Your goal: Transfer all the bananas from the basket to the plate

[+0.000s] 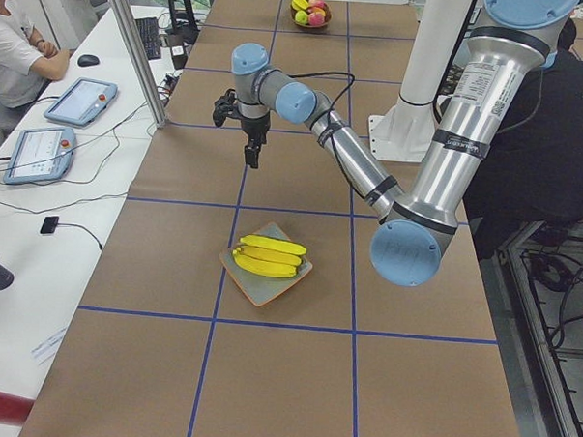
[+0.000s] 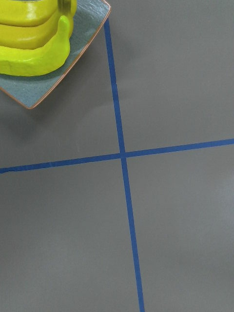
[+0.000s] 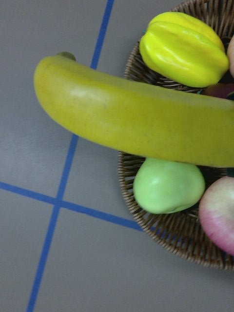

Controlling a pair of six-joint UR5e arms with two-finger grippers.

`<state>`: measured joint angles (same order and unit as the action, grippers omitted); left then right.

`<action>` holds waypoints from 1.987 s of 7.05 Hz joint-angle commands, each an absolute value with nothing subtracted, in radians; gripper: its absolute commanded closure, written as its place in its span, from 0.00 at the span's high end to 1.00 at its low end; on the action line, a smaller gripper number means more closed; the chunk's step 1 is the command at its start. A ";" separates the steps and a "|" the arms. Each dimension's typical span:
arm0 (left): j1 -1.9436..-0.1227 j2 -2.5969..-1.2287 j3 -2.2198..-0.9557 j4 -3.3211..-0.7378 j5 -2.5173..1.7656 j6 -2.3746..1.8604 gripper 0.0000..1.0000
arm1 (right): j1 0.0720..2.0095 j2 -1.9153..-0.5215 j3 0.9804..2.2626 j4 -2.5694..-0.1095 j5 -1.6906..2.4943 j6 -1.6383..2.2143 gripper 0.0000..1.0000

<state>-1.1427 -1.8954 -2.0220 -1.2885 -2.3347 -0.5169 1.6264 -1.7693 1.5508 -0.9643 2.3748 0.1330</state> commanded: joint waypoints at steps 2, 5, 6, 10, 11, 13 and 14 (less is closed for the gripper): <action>-1.144 -1.985 -1.948 -1.295 -2.335 -0.590 1.00 | 1.492 -1.578 1.584 -0.959 2.487 0.578 0.00; -1.115 -2.037 -1.768 -1.647 -2.426 -0.844 1.00 | 1.243 -1.315 1.666 -0.957 2.476 1.129 0.00; -1.092 -2.048 -1.706 -1.793 -2.433 -0.950 1.00 | 1.186 -1.251 1.684 -0.956 2.471 1.244 0.00; -1.006 -2.181 -1.657 -1.862 -2.434 -1.113 1.00 | 0.861 -1.108 1.759 -0.954 2.249 1.327 0.00; -0.990 -2.209 -1.657 -1.879 -2.433 -1.174 1.00 | 0.801 -1.082 1.758 -0.903 2.200 1.375 0.00; -0.970 -2.223 -1.648 -1.977 -2.433 -1.279 1.00 | 0.711 -1.078 1.755 -0.754 2.077 1.472 0.00; -0.960 -2.223 -1.637 -2.055 -2.433 -1.339 1.00 | 0.695 -1.068 1.755 -0.709 2.074 1.508 0.00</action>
